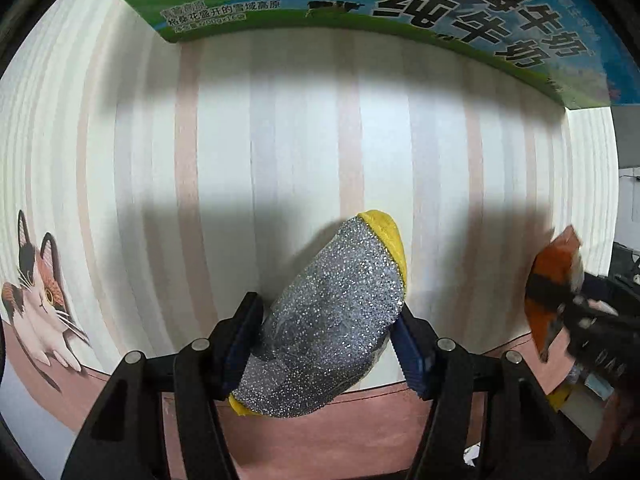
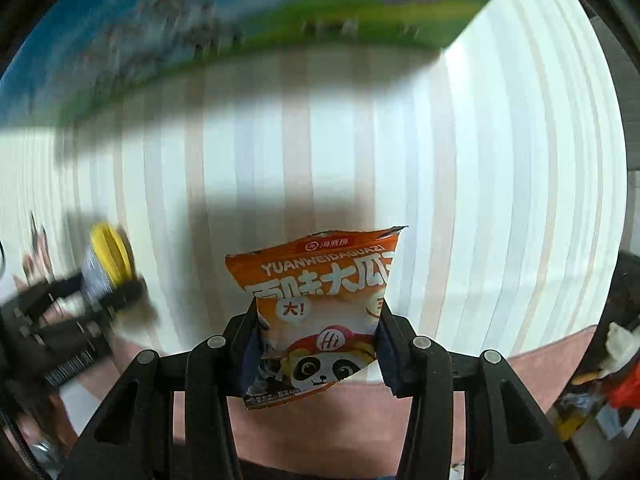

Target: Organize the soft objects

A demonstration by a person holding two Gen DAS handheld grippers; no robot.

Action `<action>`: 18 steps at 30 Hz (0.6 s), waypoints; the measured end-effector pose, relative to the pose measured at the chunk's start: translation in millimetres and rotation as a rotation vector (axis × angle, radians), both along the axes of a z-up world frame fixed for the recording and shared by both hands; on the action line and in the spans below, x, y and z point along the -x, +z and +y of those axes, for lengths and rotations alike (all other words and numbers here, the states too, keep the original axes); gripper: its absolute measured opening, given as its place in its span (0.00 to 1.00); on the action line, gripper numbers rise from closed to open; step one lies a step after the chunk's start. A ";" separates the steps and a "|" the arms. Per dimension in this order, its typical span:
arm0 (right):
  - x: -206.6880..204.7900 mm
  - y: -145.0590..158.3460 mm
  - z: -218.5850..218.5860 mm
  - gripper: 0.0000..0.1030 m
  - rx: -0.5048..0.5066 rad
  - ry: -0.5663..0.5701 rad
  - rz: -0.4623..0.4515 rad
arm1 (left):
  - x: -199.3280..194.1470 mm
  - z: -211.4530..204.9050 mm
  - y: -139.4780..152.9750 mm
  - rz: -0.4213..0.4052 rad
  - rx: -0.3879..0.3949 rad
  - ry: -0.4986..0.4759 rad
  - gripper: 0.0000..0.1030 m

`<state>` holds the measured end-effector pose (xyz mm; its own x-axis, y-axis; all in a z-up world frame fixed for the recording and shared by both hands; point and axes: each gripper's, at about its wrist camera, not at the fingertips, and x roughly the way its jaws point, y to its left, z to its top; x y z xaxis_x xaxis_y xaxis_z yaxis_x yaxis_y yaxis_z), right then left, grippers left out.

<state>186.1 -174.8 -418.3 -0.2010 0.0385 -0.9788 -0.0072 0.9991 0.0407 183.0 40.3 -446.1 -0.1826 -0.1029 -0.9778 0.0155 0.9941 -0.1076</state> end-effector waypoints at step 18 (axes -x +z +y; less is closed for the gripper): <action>5.6 20.4 6.3 0.78 -0.063 0.052 -0.035 | -6.7 -10.7 47.2 0.011 0.214 0.070 0.61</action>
<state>180.5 -168.5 -397.8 -0.1700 0.0910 -0.9812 -0.0614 0.9928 0.1027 189.7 29.6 -398.9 -0.1781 -0.3203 -0.9304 -0.0547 0.9473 -0.3156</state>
